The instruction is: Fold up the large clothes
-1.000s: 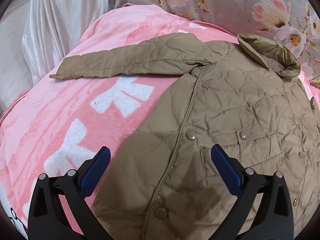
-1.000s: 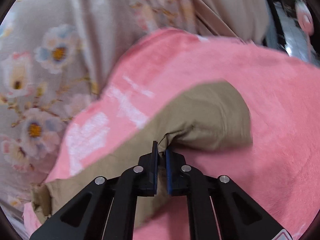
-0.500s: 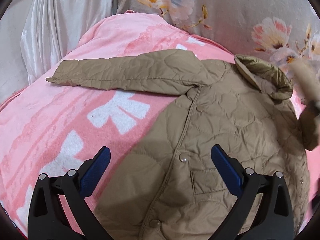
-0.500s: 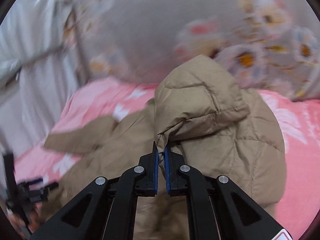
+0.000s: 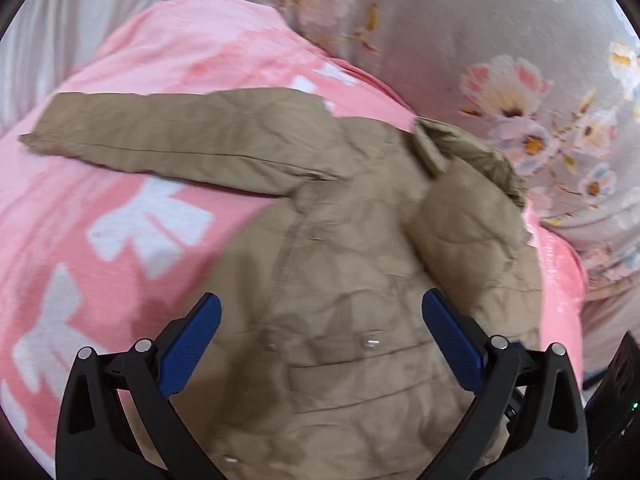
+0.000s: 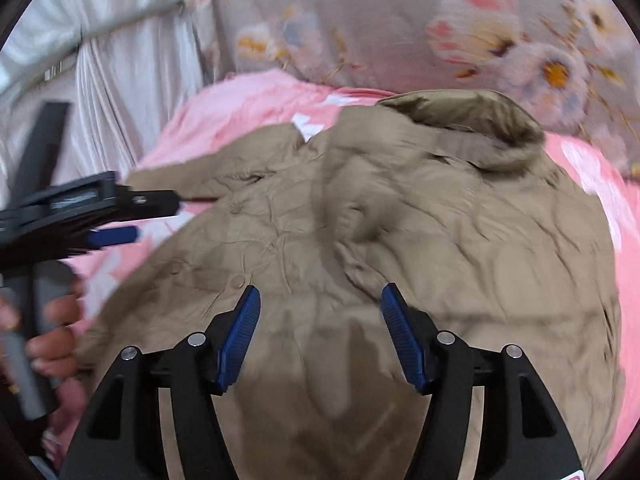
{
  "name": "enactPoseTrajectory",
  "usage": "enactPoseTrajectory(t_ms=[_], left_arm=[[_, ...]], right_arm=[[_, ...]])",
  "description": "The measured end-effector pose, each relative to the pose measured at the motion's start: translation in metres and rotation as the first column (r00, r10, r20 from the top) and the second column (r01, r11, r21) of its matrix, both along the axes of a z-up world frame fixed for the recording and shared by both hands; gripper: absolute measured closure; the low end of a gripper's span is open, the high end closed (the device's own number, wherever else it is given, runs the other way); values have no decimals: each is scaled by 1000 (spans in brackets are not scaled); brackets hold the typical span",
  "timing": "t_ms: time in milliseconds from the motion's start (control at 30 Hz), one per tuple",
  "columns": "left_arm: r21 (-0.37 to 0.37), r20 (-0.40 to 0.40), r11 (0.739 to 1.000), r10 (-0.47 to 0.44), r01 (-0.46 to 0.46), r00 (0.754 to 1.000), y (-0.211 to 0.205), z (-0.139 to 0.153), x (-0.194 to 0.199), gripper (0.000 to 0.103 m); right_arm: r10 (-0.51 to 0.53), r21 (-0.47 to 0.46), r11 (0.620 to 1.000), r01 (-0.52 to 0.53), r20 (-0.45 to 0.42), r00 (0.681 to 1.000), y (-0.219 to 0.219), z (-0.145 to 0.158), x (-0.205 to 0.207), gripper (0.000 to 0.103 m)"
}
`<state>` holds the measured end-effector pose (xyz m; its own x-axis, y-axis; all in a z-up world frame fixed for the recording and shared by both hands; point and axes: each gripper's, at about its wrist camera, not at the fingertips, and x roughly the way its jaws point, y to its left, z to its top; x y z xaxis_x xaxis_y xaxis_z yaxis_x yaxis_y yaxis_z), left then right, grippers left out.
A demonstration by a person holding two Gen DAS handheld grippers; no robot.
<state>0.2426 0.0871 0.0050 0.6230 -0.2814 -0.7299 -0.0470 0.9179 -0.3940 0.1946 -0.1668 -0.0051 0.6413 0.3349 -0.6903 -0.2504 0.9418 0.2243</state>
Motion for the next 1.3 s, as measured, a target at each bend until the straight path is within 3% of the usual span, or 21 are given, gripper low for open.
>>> enactPoseTrajectory(t_ms=[267,467,600,633,667,733,767,800,867,967,1033,1100,1167,1200,1300], left_arm=[[-52,-12,997,-50,50,999,-22,2,-11,5],[-70,-81,995,-77,72,994,-39,-13,6,5],[-110,-180,991,-93,73,979,-45,-40,41,7],[-124,-182,991,-79,57,980,-43,-44,44,9],[-132,-172,990,-69,47,983,-43,-44,46,16],[-94,-146,993,-84,70,986,-45,-39,53,45],[-58,-136,994,-96,89,986,-47,-36,56,67],[-27,-113,995,-102,100,988,-49,-30,60,86],[-19,-70,993,-121,120,990,-47,-19,64,95],[25,59,990,-140,139,988,-47,14,65,97],[106,154,987,-139,124,978,-50,30,62,97],[172,162,974,-172,144,972,-58,22,67,96],[260,49,949,-198,179,979,-75,-16,81,97],[293,-17,936,-199,196,980,-81,-40,87,96],[339,-7,923,-191,182,982,-83,-52,82,94]], right_arm=[[-222,21,975,223,-26,975,-94,3,-31,41],[-342,20,939,344,-69,937,-137,-14,-18,41],[-467,95,870,483,-153,871,-183,-33,11,41],[-507,126,837,532,-186,842,-197,-40,20,41],[-537,165,803,573,-218,815,-210,-46,29,42],[-569,239,745,623,-259,780,-229,-55,43,51],[-576,263,724,637,-277,769,-235,-58,51,61],[-576,289,705,647,-298,761,-241,-62,61,82],[-564,323,701,636,-295,771,-241,-60,73,99],[-577,331,749,574,-101,811,-225,-19,68,100],[-584,275,784,557,19,812,-212,-2,60,101],[-588,125,800,586,-28,808,-206,-20,75,102],[-586,24,803,595,-150,796,-207,-55,90,102],[-577,28,806,591,-188,795,-208,-64,93,101],[-577,9,808,590,-198,793,-209,-65,94,102]])
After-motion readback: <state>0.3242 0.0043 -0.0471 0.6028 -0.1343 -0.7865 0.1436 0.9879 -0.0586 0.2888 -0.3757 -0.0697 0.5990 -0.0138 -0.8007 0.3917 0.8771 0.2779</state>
